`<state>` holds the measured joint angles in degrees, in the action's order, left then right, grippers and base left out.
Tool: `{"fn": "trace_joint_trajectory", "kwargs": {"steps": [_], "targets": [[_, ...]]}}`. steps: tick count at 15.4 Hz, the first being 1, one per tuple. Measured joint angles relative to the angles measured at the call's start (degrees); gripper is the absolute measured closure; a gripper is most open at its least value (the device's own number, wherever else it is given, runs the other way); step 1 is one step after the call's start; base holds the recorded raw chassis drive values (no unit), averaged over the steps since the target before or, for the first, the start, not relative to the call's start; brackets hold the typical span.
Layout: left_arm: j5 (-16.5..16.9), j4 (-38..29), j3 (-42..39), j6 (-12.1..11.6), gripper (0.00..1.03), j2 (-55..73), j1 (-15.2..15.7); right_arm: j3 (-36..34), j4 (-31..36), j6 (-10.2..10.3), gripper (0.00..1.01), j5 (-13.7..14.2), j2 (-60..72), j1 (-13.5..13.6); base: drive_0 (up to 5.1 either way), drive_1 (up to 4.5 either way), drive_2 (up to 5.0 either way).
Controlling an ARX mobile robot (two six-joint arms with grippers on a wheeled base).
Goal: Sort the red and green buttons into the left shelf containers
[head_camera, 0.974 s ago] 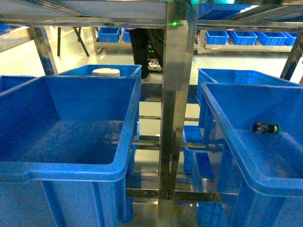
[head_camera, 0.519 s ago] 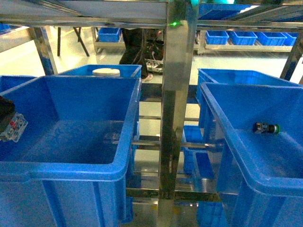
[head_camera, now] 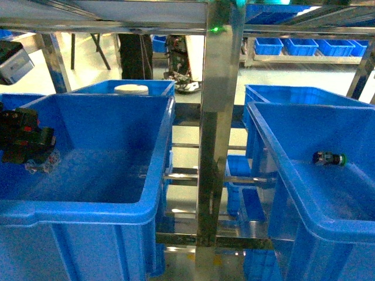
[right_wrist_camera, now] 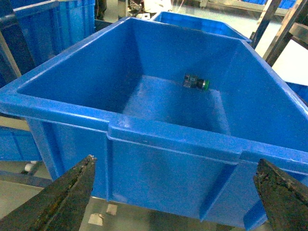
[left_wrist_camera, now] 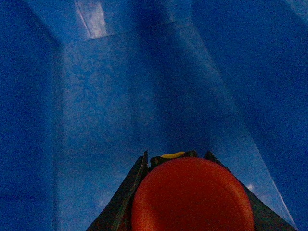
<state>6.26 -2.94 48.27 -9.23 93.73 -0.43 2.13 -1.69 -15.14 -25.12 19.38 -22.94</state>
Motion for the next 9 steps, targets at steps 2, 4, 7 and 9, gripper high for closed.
{"fn": "trace_joint_trajectory", "kwargs": {"steps": [2,4,7,9], "targets": [[-0.4,2.0,3.8,0.1,0.72,5.0,0.4,0.0,0.0,0.0,0.03,0.0,0.0,0.0,0.0,0.00,0.0],[-0.9,4.7,8.6,0.2,0.72,9.3,1.2,0.0,0.0,0.0,0.03,0.0,0.0,0.0,0.0,0.00,0.0],[-1.7,8.5,12.9,0.2,0.72,13.5,2.1,0.0,0.0,0.0,0.03,0.0,0.0,0.0,0.0,0.00,0.0],[-1.6,8.9,14.3,0.2,0.72,14.7,2.4,0.0,0.0,0.0,0.03,0.0,0.0,0.0,0.0,0.00,0.0]]}}
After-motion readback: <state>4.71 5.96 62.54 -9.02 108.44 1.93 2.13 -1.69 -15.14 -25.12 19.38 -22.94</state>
